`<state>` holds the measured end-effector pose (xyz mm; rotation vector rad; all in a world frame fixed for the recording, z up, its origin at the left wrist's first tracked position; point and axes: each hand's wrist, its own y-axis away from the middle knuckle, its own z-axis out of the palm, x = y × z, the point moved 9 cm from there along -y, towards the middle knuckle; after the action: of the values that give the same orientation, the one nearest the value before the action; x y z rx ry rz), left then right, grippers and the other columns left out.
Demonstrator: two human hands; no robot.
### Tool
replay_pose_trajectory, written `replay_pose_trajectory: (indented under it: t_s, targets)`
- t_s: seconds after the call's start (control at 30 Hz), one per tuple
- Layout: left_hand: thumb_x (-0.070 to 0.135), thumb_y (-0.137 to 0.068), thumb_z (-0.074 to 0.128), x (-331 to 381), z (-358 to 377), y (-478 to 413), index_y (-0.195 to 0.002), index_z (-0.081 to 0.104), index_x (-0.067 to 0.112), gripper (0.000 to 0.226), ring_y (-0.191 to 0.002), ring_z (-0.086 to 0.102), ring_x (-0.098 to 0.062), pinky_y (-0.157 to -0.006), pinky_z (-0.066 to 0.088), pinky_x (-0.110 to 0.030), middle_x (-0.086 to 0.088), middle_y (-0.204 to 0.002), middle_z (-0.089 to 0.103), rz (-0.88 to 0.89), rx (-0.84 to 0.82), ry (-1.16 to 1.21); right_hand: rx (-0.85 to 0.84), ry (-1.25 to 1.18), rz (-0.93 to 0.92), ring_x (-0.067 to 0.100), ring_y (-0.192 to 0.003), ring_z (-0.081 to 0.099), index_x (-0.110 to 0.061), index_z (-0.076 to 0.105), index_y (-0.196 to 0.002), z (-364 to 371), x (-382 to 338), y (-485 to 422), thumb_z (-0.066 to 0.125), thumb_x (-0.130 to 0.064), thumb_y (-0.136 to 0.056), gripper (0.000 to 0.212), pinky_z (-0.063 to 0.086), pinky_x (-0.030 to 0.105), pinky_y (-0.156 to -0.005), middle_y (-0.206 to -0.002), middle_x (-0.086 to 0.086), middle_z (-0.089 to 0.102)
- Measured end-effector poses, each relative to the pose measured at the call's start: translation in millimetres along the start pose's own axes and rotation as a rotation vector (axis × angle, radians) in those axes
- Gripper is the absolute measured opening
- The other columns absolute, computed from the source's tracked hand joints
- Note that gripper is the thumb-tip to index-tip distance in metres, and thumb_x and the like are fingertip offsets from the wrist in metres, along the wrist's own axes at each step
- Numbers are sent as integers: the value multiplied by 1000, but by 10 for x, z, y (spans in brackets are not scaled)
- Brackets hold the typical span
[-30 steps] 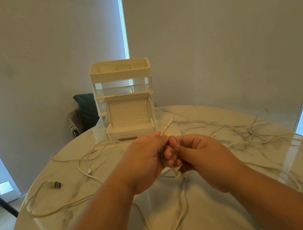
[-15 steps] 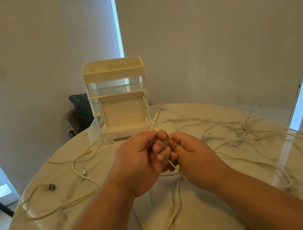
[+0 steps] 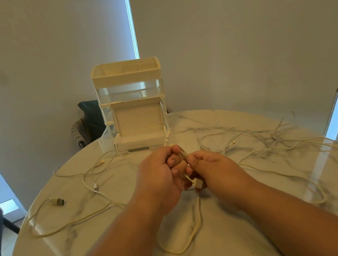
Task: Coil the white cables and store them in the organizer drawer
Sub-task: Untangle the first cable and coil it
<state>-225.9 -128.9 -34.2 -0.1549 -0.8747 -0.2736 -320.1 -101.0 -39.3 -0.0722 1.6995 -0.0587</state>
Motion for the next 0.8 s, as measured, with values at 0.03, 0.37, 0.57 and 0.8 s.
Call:
replay_pose_trajectory:
  t_s: [0.03,0.37,0.57,0.8]
  targets:
    - [12,-97,37,26,-33,-13,-74,51,9,28,-43,27,-11,-54,37,-30,3,-52,27,14,21,52,15,2,-6,19,-68,61,-1,65,-95,-1,-11,4,46,-21,-103,29,45,33,-59,-72,3,65]
    - [18,-82,46,64,54,39,-75,53,8,14,-42,36,-13,-59,42,-32,2,-51,35,-49,-108,81,-81,32,99,20,-54,60,-12,65,-79,23,-20,10,49,-9,-98,24,40,30,-50,-67,10,65]
    - [16,-96,41,76,109,72,-86,58,2,24,-52,52,-17,-61,51,-34,-4,-60,48,-71,-179,47,-138,-131,264,16,-51,55,-11,65,-81,30,148,25,49,-6,-97,23,34,27,-47,-63,7,60]
    - [15,-96,42,-62,137,109,-87,57,4,21,-42,33,-9,-52,46,-29,3,-55,35,-228,-278,-138,87,-212,-74,17,-89,64,-22,61,-122,-310,-180,-130,63,-6,-89,37,51,31,-71,-106,6,65]
